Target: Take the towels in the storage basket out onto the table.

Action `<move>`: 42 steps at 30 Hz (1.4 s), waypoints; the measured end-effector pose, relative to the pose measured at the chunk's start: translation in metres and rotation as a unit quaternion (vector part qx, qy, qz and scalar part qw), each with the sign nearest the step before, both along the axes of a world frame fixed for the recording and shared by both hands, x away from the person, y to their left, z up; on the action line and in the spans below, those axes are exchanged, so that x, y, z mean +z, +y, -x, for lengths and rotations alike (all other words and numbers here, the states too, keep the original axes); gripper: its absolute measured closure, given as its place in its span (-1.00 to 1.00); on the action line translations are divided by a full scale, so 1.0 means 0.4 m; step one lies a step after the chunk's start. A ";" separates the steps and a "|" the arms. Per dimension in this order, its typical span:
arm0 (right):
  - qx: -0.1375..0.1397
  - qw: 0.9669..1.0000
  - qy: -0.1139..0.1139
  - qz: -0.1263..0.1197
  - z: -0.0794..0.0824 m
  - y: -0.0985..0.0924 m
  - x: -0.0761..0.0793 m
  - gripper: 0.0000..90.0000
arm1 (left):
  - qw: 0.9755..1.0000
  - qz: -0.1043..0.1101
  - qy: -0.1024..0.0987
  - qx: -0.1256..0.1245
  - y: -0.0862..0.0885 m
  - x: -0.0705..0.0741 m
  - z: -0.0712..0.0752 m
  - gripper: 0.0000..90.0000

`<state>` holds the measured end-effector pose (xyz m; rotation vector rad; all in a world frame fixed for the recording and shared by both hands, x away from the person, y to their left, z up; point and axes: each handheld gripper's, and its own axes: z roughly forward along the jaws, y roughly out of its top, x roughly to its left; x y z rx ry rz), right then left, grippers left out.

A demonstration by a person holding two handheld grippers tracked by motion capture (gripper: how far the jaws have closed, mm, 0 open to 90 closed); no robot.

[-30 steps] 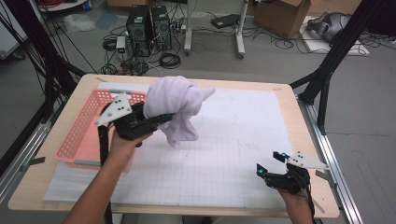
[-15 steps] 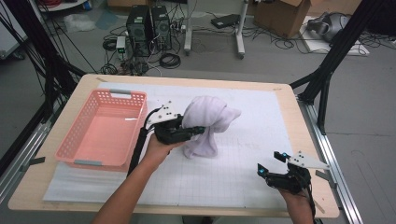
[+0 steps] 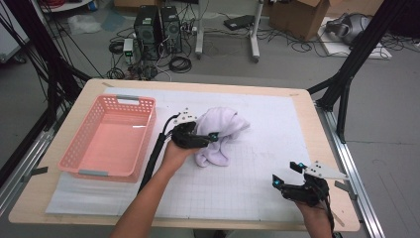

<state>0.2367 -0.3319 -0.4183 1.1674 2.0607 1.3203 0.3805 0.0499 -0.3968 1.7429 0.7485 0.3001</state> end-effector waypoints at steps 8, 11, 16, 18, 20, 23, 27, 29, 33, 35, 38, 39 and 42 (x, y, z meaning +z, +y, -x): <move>-0.001 1.000 0.001 0.003 0.002 0.001 -0.001 -0.66 | 0.998 0.006 -0.033 0.052 0.063 0.046 0.025 -0.30; -0.002 1.000 0.002 0.003 0.003 0.002 0.000 -0.66 | 0.998 0.008 -0.031 0.053 0.081 0.047 0.034 -0.30; -0.003 1.000 0.004 0.001 0.002 0.003 -0.001 -0.66 | 0.998 -0.009 -0.029 0.050 0.093 0.052 0.044 -0.31; -0.002 1.000 0.003 0.003 0.002 0.004 -0.001 -0.66 | 0.998 -0.026 -0.026 0.054 0.096 0.056 0.050 -0.32; -0.002 1.000 0.003 0.003 0.003 0.003 -0.001 -0.66 | 0.997 -0.046 -0.009 0.055 0.101 0.054 0.053 -0.38; -0.003 1.000 0.003 0.004 0.001 0.003 -0.002 -0.66 | 0.994 -0.092 0.008 0.060 0.110 0.046 0.064 -0.39; -0.001 1.000 0.005 0.004 0.003 0.006 -0.001 -0.66 | 0.992 -0.111 0.033 0.059 0.130 0.029 0.080 -0.39; 0.000 1.000 0.004 0.007 0.002 0.006 -0.001 -0.66 | 0.990 -0.125 0.039 0.056 0.140 0.024 0.093 -0.39; 0.000 1.000 0.003 0.009 0.002 0.006 -0.002 -0.66 | 0.991 -0.121 0.015 0.048 0.160 0.036 0.134 -0.39; 0.000 1.000 0.005 0.008 0.001 0.007 -0.002 -0.66 | 0.992 -0.115 0.005 0.057 0.176 0.046 0.147 -0.39; 0.002 1.000 0.005 0.010 0.000 0.010 -0.003 -0.66 | 0.993 -0.098 -0.005 0.067 0.196 0.066 0.159 -0.39; 0.002 1.000 0.007 0.009 0.001 0.012 -0.002 -0.66 | 0.994 -0.088 -0.005 0.064 0.198 0.074 0.161 -0.39; 0.007 1.000 0.003 0.011 -0.002 0.017 -0.002 -0.66 | 0.996 -0.065 -0.008 0.054 0.189 0.094 0.158 -0.39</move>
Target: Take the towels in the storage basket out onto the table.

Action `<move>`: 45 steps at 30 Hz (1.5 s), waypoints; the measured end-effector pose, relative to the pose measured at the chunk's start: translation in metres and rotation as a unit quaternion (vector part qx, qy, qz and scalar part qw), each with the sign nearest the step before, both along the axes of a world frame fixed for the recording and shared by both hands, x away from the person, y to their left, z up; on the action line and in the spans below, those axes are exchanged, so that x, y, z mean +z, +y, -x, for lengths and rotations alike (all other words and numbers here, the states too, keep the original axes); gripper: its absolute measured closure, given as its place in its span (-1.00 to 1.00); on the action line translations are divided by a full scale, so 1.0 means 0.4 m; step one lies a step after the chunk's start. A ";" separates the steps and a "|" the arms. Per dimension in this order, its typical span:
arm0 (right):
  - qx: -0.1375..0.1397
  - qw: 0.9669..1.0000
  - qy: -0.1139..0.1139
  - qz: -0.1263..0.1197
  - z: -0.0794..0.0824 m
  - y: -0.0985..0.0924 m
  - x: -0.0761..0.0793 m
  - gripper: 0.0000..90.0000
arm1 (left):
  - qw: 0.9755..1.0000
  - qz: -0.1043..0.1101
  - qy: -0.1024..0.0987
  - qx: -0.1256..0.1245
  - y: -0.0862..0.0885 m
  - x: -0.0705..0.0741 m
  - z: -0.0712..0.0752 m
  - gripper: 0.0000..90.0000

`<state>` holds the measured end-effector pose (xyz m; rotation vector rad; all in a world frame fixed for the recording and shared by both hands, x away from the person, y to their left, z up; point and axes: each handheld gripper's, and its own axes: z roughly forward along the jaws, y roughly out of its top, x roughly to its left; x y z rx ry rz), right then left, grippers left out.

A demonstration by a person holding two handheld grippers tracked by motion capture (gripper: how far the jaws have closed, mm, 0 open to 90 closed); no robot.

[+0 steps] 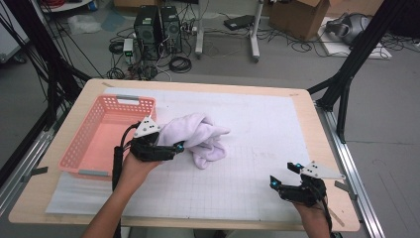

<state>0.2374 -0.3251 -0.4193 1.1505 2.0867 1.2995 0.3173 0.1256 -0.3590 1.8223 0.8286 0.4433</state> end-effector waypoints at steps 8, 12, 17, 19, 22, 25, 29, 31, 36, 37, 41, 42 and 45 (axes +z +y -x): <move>0.011 1.000 0.005 -0.001 -0.033 0.047 -0.003 -0.66 | 1.000 -0.005 -0.012 -0.024 -0.069 0.007 -0.023 -0.40; 0.045 0.998 0.025 0.021 -0.083 0.107 -0.022 -0.66 | 1.000 0.000 -0.012 -0.022 -0.071 0.005 -0.028 -0.40; 0.069 0.997 0.015 0.044 -0.158 0.203 -0.021 -0.66 | 1.000 0.002 -0.006 -0.021 -0.059 0.003 -0.037 -0.40; 0.078 0.995 -0.002 0.054 -0.190 0.241 -0.016 -0.66 | 1.000 0.003 -0.005 -0.023 -0.060 0.001 -0.038 -0.40; 0.096 0.994 -0.021 0.056 -0.236 0.299 -0.002 -0.66 | 1.000 0.002 -0.002 -0.027 -0.063 -0.002 -0.039 -0.40; 0.110 0.992 -0.038 0.054 -0.285 0.357 0.013 -0.66 | 0.999 0.002 0.001 -0.035 -0.065 -0.007 -0.039 -0.40; 0.112 0.991 -0.013 0.070 -0.348 0.415 -0.002 -0.57 | 0.999 0.005 0.007 -0.043 -0.062 -0.005 -0.039 -0.40; 0.139 0.989 0.033 0.031 -0.372 0.405 -0.012 0.60 | 0.999 0.007 0.009 -0.046 -0.060 -0.007 -0.040 -0.40; 0.130 0.991 0.016 -0.012 -0.349 0.347 0.003 0.75 | 0.999 0.008 0.010 -0.039 -0.048 -0.018 -0.044 -0.40; 0.125 0.992 0.018 -0.009 -0.341 0.329 0.010 0.75 | 0.999 0.008 0.010 -0.037 -0.046 -0.021 -0.044 -0.41; 0.103 0.994 0.019 0.026 -0.300 0.241 0.036 0.76 | 0.999 0.013 0.015 -0.039 -0.044 -0.032 -0.045 -0.40; 0.095 0.995 0.023 0.032 -0.291 0.214 0.040 0.76 | 0.999 0.013 0.014 -0.036 -0.046 -0.035 -0.045 -0.39; 0.069 0.995 0.026 0.067 -0.258 0.145 0.052 0.76 | 1.000 0.019 0.011 -0.022 -0.041 -0.040 -0.048 -0.43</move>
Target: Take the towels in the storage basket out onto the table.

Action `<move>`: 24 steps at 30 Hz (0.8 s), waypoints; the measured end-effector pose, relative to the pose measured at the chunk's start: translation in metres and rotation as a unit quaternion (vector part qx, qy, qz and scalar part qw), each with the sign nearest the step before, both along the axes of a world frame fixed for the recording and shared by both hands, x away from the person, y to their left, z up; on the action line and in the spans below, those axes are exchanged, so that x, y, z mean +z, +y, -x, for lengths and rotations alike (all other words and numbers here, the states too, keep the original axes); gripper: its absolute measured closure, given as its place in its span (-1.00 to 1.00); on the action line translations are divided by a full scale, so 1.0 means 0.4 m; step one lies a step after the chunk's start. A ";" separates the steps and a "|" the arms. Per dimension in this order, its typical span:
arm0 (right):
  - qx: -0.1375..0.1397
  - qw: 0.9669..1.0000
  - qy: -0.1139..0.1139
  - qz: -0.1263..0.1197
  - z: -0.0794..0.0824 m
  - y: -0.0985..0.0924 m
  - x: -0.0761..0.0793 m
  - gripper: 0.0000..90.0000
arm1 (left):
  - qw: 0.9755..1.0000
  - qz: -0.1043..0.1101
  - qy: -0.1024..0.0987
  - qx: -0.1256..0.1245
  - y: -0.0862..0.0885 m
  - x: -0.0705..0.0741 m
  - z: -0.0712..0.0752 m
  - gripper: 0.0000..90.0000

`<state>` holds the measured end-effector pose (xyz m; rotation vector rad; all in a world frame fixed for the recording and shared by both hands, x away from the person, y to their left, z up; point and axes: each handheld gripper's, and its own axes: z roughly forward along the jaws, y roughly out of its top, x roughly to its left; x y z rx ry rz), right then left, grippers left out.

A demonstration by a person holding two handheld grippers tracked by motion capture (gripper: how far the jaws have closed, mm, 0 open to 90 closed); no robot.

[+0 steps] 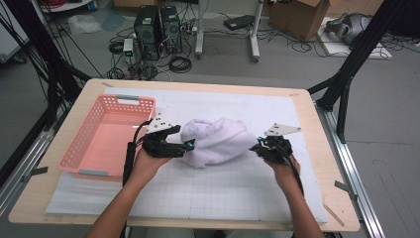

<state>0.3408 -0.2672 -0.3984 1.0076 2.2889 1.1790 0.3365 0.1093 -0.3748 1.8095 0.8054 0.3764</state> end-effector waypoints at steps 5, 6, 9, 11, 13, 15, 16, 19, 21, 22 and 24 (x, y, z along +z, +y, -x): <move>-0.038 0.999 0.032 0.010 0.035 -0.107 -0.018 0.48 | 1.000 0.002 0.004 0.004 0.007 -0.005 -0.002 -0.44; -0.043 0.998 0.037 0.021 0.042 -0.114 -0.027 0.21 | 1.000 0.001 0.001 0.000 0.004 -0.006 0.001 -0.44; -0.051 0.997 0.035 0.053 0.071 -0.126 -0.047 -0.05 | 1.000 0.006 -0.004 -0.008 0.000 -0.011 0.014 -0.44; -0.049 0.997 0.026 0.056 0.099 -0.136 -0.052 -0.13 | 1.000 0.008 -0.005 -0.010 0.002 -0.020 0.022 -0.44; -0.046 0.997 0.022 0.057 0.128 -0.150 -0.054 -0.15 | 1.000 0.011 -0.004 -0.009 0.007 -0.029 0.028 -0.43; -0.043 0.996 0.020 0.074 0.152 -0.165 -0.056 -0.15 | 1.000 0.016 -0.005 -0.008 0.012 -0.039 0.033 -0.43; -0.043 0.995 0.021 0.083 0.162 -0.174 -0.055 -0.17 | 1.000 0.017 -0.005 -0.008 0.013 -0.043 0.034 -0.43; -0.029 0.999 0.032 0.021 0.180 -0.209 -0.041 -0.21 | 1.000 0.020 -0.003 -0.008 0.011 -0.053 0.036 -0.42; -0.027 0.999 0.022 -0.028 0.190 -0.227 -0.028 -0.24 | 1.000 0.020 -0.004 -0.008 0.006 -0.058 0.037 -0.42; -0.031 0.999 0.016 -0.033 0.193 -0.229 -0.023 -0.24 | 1.000 0.020 -0.004 -0.008 0.004 -0.060 0.038 -0.42; -0.043 0.999 0.004 -0.029 0.193 -0.228 -0.020 -0.28 | 1.000 0.019 -0.006 -0.010 0.000 -0.061 0.039 -0.42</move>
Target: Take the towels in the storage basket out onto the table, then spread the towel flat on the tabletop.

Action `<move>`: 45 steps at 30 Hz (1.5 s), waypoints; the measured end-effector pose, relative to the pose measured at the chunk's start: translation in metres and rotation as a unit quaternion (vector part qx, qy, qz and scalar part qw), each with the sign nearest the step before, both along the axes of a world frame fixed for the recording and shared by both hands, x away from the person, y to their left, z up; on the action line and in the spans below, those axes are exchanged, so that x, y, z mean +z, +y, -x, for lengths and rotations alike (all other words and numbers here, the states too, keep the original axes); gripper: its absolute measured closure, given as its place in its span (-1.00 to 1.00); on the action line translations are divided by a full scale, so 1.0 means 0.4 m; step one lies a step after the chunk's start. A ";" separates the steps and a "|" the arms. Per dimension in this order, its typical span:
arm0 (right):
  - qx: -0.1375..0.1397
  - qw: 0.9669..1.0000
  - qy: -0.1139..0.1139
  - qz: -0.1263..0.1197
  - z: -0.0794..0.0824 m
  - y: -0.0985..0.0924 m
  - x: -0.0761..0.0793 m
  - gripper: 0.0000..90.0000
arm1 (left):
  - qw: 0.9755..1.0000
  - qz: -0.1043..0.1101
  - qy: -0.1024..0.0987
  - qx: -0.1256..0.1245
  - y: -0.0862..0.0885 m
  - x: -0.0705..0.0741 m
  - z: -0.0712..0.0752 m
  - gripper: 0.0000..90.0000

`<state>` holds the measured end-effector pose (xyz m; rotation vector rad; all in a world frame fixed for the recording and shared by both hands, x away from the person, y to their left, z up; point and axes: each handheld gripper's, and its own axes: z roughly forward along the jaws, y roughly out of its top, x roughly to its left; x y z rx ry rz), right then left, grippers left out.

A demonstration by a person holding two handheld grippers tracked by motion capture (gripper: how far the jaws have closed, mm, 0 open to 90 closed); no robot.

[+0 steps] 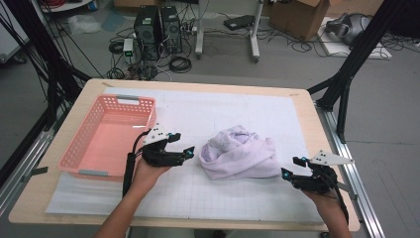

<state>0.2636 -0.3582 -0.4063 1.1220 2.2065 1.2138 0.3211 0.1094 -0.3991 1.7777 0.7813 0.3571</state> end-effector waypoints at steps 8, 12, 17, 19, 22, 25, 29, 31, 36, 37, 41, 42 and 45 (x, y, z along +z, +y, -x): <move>-0.011 0.999 -0.035 -0.016 0.000 0.017 0.004 -0.37 | 1.000 0.007 -0.004 0.005 0.002 0.009 0.009 -0.42; -0.013 0.999 -0.038 -0.020 0.001 0.020 0.006 -0.40 | 1.000 0.008 -0.006 0.006 0.004 0.016 0.008 -0.42; -0.018 0.999 -0.038 -0.021 0.001 0.019 0.006 -0.42 | 1.000 0.006 -0.007 0.002 0.000 0.017 0.005 -0.42; -0.019 0.999 -0.037 -0.021 0.000 0.016 0.004 -0.42 | 1.000 0.004 -0.005 0.002 -0.003 0.016 0.005 -0.42; -0.019 0.999 -0.037 -0.021 0.000 0.015 0.002 -0.43 | 1.000 0.004 -0.004 0.000 -0.008 0.014 0.005 -0.42; -0.020 0.999 -0.040 -0.021 -0.001 0.014 0.004 -0.43 | 1.000 0.000 -0.004 -0.003 -0.012 0.014 0.003 -0.42; -0.021 0.999 -0.038 -0.021 -0.002 0.018 0.001 -0.43 | 1.000 0.003 0.001 -0.002 -0.020 0.017 0.002 -0.41; -0.025 0.999 -0.041 -0.018 -0.001 0.018 0.002 -0.43 | 1.000 -0.001 0.003 -0.003 -0.026 0.019 0.000 -0.38; -0.039 0.998 -0.043 -0.022 -0.002 0.009 0.001 -0.45 | 1.000 -0.003 0.000 -0.010 -0.038 0.031 -0.006 -0.33; -0.040 0.998 -0.044 -0.021 -0.001 0.007 0.001 -0.45 | 1.000 -0.002 0.001 -0.010 -0.043 0.034 -0.007 -0.33; -0.044 0.998 -0.045 -0.018 -0.001 0.004 -0.002 -0.44 | 1.000 -0.005 -0.004 -0.022 -0.071 0.047 -0.019 -0.29; -0.045 0.998 -0.043 -0.019 -0.001 0.002 -0.003 -0.44 | 1.000 -0.005 -0.006 -0.025 -0.082 0.052 -0.022 -0.28; -0.052 0.998 -0.041 -0.020 0.001 -0.002 -0.005 -0.44 | 0.999 0.003 -0.008 -0.035 -0.124 0.067 -0.033 -0.27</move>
